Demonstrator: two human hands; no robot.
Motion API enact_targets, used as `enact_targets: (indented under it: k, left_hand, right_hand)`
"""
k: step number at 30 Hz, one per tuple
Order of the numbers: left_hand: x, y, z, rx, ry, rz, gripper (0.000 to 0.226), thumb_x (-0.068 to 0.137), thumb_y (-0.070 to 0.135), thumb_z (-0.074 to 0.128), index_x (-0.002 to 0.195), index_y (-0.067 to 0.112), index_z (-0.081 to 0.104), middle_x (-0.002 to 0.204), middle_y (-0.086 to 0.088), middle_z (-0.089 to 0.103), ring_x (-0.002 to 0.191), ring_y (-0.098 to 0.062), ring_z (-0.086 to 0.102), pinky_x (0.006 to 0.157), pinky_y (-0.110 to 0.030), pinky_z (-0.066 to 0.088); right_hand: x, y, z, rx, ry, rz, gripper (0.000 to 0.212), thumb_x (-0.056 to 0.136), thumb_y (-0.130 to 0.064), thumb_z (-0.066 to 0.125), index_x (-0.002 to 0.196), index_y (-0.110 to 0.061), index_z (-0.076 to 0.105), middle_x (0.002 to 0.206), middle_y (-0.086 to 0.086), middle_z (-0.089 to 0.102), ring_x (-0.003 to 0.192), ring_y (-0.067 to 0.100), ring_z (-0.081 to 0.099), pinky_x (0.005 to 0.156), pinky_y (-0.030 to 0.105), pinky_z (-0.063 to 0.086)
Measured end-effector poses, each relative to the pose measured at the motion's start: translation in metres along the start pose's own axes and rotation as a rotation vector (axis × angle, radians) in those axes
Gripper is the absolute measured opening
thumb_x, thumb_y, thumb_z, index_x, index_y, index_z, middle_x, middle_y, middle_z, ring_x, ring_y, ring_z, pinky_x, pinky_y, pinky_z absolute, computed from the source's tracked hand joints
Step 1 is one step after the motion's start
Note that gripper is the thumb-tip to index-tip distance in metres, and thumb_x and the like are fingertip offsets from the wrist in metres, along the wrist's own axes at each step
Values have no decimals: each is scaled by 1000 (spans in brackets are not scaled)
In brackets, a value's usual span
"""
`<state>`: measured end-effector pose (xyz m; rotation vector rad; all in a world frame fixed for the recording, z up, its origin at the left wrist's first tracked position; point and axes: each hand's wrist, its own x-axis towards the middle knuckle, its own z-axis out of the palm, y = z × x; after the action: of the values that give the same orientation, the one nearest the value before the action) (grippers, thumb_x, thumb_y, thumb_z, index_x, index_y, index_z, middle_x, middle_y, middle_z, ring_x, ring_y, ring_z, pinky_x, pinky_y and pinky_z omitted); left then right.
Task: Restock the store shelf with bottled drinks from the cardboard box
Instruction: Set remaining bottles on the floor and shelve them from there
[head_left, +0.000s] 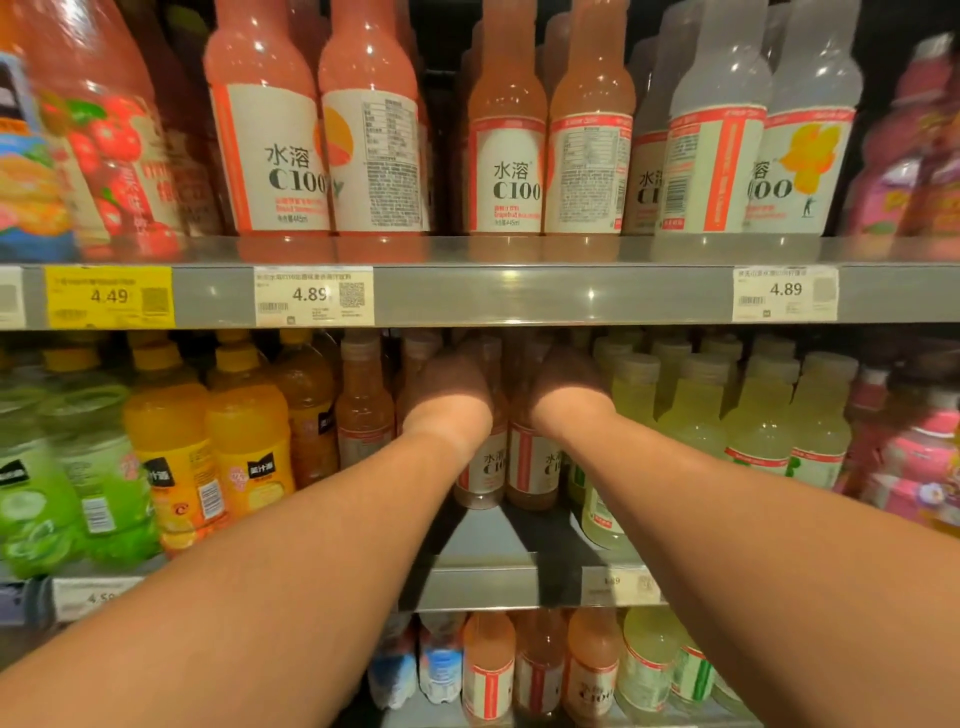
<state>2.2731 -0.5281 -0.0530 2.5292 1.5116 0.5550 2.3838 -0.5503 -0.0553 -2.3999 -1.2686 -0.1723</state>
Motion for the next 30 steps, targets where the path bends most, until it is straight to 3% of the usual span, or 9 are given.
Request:
enact_targets:
  k: [3, 5, 7, 10, 13, 15, 22, 25, 30]
  left_hand:
    - [-8, -5, 3, 16, -67, 11, 16, 99, 14, 46, 100, 8, 61, 111, -12, 62, 94, -27, 61, 79, -33, 44]
    - [-18, -4, -2, -30, -1, 4, 22, 97, 13, 47, 75, 15, 48, 86, -3, 56, 65, -15, 48, 65, -24, 39]
    - [-29, -2, -11, -118, 55, -39, 26, 97, 16, 50, 71, 17, 47, 76, -1, 53, 59, -12, 44, 59, -23, 37]
    - [-52, 0, -27, -169, 165, -17, 10, 96, 22, 57, 92, 14, 61, 88, -2, 61, 72, -15, 54, 66, -26, 42]
    - [-81, -3, -36, -192, 211, 60, 40, 95, 32, 61, 131, 17, 53, 121, -5, 60, 107, -23, 60, 82, -30, 48]
    - [-101, -3, -40, -199, 227, 95, 55, 94, 36, 62, 144, 20, 44, 137, -5, 54, 122, -24, 55, 94, -33, 48]
    - [-195, 32, -29, -194, 110, 182, 49, 92, 38, 57, 137, 19, 52, 131, -9, 59, 120, -30, 55, 96, -39, 47]
    - [-253, 57, 7, -236, 2, 244, 38, 90, 30, 55, 126, 21, 59, 122, -9, 63, 115, -31, 59, 91, -39, 50]
    - [-342, 87, 79, -242, -186, 277, 45, 82, 40, 64, 123, 20, 63, 118, -10, 67, 112, -33, 60, 88, -37, 51]
  right_hand:
    - [-20, -3, -11, -116, -225, -38, 29, 95, -13, 54, 123, -8, 59, 126, 12, 58, 119, 31, 55, 101, 41, 47]
    - [-34, -7, -18, -136, -185, -63, 23, 95, -11, 54, 116, -7, 63, 119, 12, 61, 113, 32, 58, 96, 40, 50]
    - [-46, -12, -24, -132, -106, -62, 17, 95, -16, 55, 104, -9, 67, 108, 10, 65, 103, 31, 63, 86, 36, 53]
    - [-71, -12, -33, -1, 6, -3, 24, 94, -27, 60, 108, -8, 64, 106, 11, 63, 101, 29, 63, 85, 37, 54]
    - [-105, -7, -46, 149, 75, 11, 55, 92, -40, 62, 132, -7, 44, 125, 13, 49, 114, 32, 54, 92, 40, 50]
    - [-129, 0, -59, 152, 88, -13, 63, 93, -43, 60, 139, -9, 36, 131, 13, 45, 119, 32, 51, 95, 41, 47]
    - [-240, 50, -100, 136, 83, -58, 46, 93, -44, 54, 123, -11, 43, 124, 13, 48, 115, 35, 49, 90, 44, 43]
    - [-299, 95, -91, 141, 54, -11, 45, 93, -41, 55, 125, -11, 43, 124, 13, 48, 115, 35, 49, 91, 45, 44]
    - [-403, 182, -53, 128, -10, 143, 49, 92, -40, 57, 123, -5, 46, 121, 18, 50, 111, 39, 52, 90, 46, 46]
